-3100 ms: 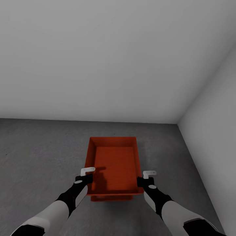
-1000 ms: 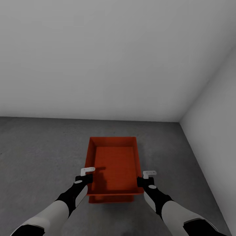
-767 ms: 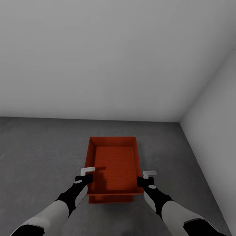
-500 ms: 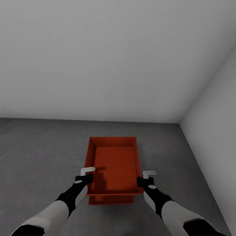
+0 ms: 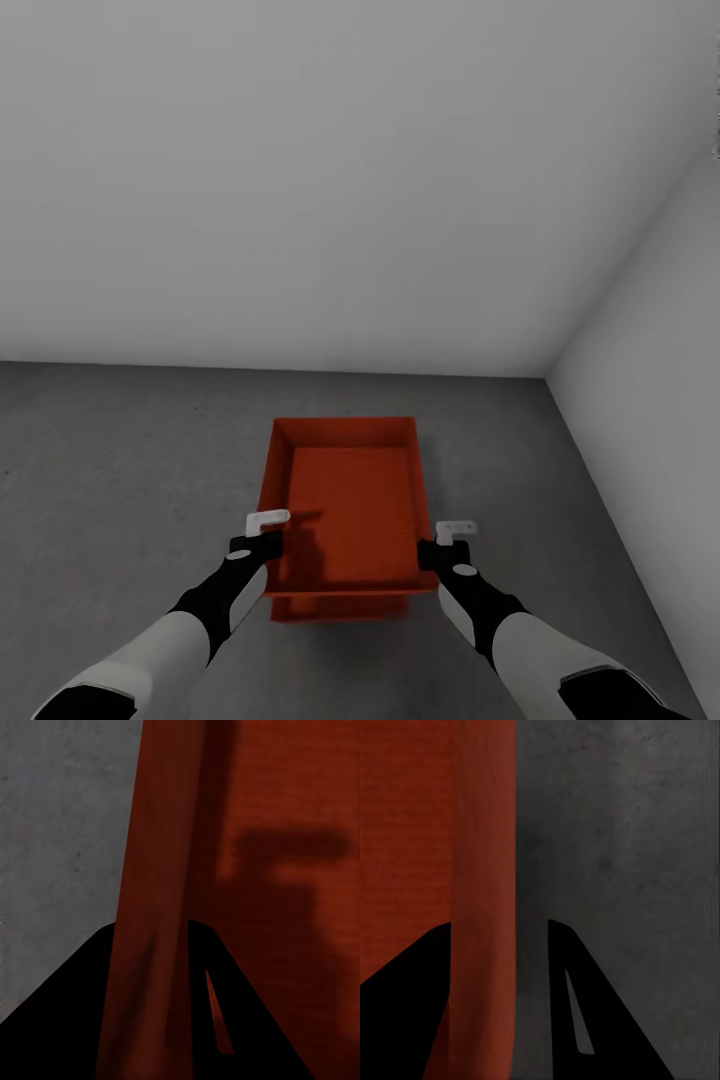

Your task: Move the two storage containers from the living room to the garage. In the garage, place one container on the floor and stack the other container on top of it (either order is fine).

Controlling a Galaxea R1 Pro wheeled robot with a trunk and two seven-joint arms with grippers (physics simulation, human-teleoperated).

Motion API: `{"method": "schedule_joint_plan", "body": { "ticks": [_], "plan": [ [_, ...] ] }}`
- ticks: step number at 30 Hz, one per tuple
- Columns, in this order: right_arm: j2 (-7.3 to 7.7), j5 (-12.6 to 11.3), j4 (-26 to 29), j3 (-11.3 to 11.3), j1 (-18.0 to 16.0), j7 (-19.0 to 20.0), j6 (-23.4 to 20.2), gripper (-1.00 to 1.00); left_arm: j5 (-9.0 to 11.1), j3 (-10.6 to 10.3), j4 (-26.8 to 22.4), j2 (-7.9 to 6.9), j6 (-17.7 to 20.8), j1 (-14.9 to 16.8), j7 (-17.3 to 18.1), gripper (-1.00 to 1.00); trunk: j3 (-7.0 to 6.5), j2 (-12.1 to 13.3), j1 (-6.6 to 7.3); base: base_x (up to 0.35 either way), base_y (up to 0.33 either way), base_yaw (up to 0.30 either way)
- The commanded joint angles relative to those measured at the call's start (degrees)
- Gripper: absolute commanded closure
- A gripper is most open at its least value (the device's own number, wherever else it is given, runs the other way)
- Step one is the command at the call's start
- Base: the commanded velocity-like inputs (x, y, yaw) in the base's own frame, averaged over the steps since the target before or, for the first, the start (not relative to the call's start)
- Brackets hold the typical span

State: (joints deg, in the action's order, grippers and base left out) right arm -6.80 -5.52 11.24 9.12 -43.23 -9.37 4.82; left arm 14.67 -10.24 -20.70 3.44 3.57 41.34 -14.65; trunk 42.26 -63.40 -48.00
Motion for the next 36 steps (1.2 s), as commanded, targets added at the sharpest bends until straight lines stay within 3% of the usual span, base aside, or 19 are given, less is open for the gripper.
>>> {"method": "schedule_joint_plan", "body": {
  "ticks": [1, 12, 36],
  "plan": [
    [0.04, -1.07, -0.34, 0.55, -0.01, -0.28, 0.28, 1.0, -0.79, 0.43, -0.27, -0.2, -2.78, 0.05, -0.72, 1.0, 0.04, -0.03, 0.03, -0.302, 0.0, 0.0],
    [0.04, -1.07, -0.34, 0.55, -0.01, -0.23, 0.28, 1.0, -0.79, 0.48, -0.3, -0.26, -2.77, 0.05, -0.78, 1.0, 0.03, -0.03, 0.03, -0.247, 0.0, 0.0],
    [0.03, -1.07, -0.34, 0.55, -0.01, -0.28, 0.28, 1.0, -0.79, 0.46, -0.3, -0.36, -2.77, 0.05, -0.86, 1.0, 0.03, -0.03, 0.03, 0.054, 0.0, 0.001]
  ]
}}
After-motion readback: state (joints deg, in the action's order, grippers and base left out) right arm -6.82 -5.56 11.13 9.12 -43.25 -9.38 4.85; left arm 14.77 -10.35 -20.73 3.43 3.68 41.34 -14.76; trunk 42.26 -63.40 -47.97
